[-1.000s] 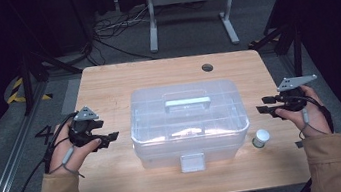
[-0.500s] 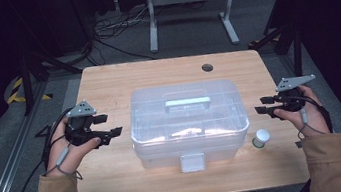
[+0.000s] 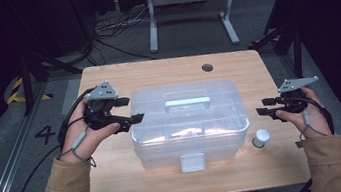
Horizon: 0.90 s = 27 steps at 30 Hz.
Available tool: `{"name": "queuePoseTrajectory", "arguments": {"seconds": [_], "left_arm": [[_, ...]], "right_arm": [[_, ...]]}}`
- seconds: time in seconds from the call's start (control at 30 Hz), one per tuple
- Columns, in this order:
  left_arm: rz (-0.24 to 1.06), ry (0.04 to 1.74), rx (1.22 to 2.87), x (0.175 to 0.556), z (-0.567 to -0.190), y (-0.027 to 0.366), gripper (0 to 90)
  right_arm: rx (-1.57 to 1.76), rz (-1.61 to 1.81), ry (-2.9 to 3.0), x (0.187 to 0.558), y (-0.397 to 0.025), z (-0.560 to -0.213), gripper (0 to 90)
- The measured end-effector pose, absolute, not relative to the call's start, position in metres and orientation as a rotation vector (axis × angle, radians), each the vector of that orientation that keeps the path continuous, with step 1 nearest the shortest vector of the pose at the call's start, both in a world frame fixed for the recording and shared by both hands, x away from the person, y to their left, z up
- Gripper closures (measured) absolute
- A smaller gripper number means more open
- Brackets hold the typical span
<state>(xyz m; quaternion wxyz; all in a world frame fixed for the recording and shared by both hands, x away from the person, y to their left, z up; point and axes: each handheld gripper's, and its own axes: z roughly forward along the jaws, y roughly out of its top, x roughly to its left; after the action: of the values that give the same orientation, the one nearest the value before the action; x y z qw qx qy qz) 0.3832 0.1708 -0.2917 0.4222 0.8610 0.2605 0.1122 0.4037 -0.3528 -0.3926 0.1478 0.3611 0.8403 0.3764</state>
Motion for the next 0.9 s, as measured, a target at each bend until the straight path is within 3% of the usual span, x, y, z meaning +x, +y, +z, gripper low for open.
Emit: {"name": "queuePoseTrajectory", "arguments": {"seconds": [0.13,0.3,0.9], "left_arm": [[0.215,0.58,2.148,0.384,-0.287,0.152,27.3],[0.257,0.576,2.178,0.389,-0.286,0.139,27.4],[0.208,0.558,2.235,0.408,-0.3,0.097,27.6]], "right_arm": [[1.042,1.086,2.42,0.402,-0.354,-0.394,52.2],[1.052,1.095,2.414,0.399,-0.357,-0.394,51.7],[1.058,1.097,2.413,0.398,-0.36,-0.395,51.5]]}}
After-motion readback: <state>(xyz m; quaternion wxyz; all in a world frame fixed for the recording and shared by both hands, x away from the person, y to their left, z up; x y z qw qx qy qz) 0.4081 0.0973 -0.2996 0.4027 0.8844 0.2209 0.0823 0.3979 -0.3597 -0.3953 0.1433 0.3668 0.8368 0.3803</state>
